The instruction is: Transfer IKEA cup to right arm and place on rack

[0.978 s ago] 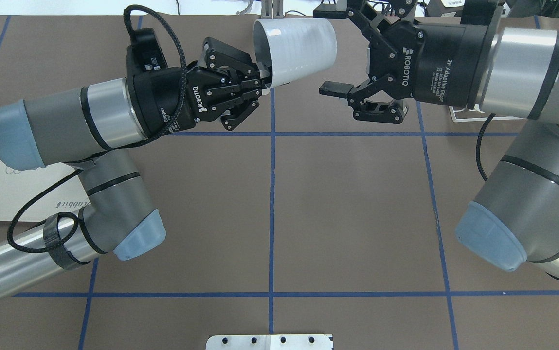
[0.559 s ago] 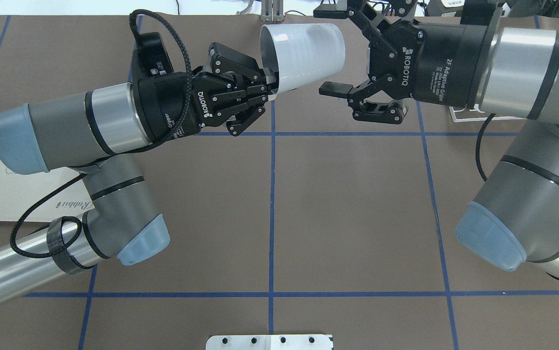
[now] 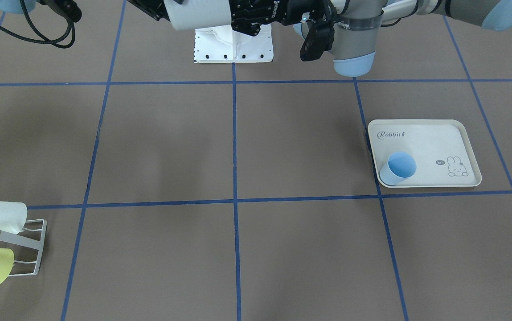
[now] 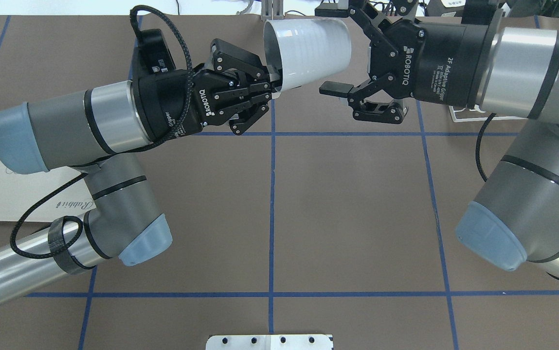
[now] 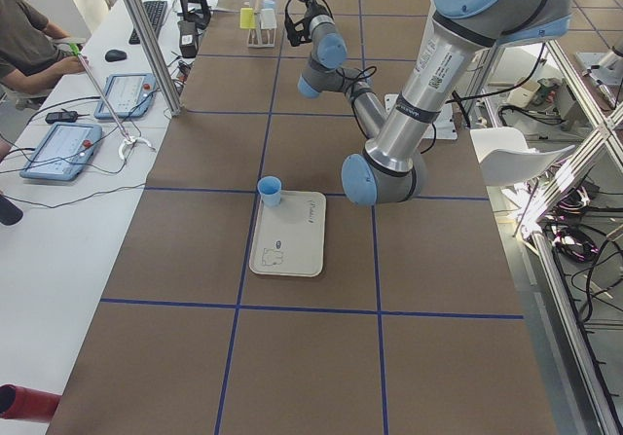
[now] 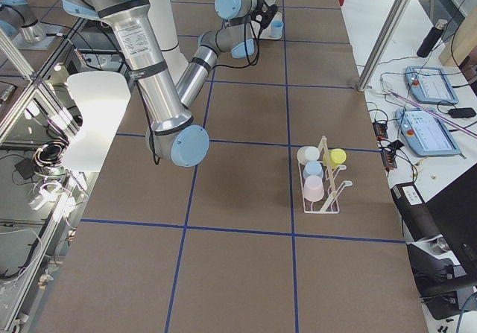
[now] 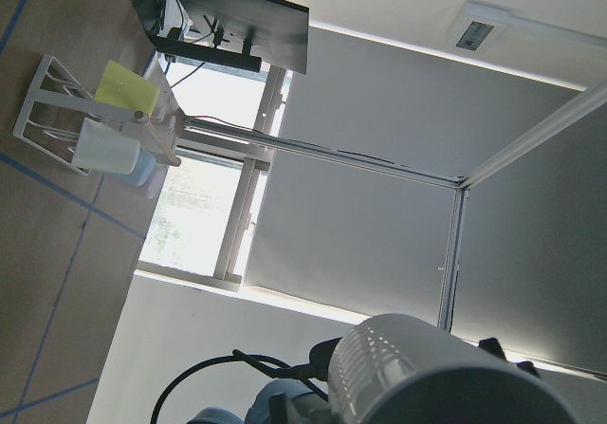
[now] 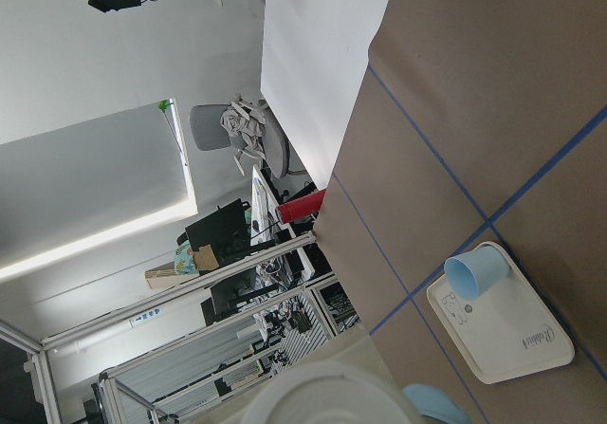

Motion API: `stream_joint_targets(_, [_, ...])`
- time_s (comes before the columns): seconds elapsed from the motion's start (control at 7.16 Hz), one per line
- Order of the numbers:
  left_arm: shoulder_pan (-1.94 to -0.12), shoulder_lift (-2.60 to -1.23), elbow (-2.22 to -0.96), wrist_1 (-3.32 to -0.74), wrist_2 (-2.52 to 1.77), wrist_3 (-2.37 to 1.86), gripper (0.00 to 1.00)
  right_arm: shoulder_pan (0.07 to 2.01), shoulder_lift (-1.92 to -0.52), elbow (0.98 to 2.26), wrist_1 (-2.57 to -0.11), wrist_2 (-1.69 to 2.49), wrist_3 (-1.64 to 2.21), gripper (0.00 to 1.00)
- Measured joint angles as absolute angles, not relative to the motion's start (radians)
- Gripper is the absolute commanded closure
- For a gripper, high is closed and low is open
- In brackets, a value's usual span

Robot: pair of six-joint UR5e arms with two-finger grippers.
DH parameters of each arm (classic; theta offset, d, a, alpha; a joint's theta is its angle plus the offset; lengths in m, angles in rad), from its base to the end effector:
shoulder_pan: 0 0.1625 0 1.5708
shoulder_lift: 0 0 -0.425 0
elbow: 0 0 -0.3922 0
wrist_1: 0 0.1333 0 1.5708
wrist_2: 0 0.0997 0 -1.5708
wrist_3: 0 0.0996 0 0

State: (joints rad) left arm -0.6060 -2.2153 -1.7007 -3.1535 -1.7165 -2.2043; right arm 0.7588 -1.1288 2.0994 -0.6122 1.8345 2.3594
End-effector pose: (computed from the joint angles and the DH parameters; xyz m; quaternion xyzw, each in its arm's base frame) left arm 0.3718 -0.4023 0.0878 -0.0405 0.9211 -0.1667 0.3494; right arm -0.2588 -0.3933 0.0959 -0.0870 -0.8135 0.3174 0.4795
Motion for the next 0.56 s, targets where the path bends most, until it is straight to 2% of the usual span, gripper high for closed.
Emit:
stream_joint_targets(0.14, [-0.606,-2.216,-1.701,-3.153,-1.717,-2.204,0.88,0.759,-1.128,2.100,-0.612,1.831,2.367,0.96])
stream_joint_targets(0.28, [-0.606,-2.215,-1.701,-3.153,-1.717,-2.203,0.55,0.759,-1.128,2.101,-0.612,1.825,2.381,1.00])
stream_joint_targets(0.42, [-0.606,-2.215,-1.701,-3.153,-1.716,-2.200,0.42,0.758,-1.128,2.102,-0.612,1.820,2.390,1.00])
stream_joint_targets(0.56, [-0.606,-2.215,-1.702,-3.152,-1.717,-2.196,0.39,0.758,-1.128,2.102,-0.612,1.817,2.394,1.00])
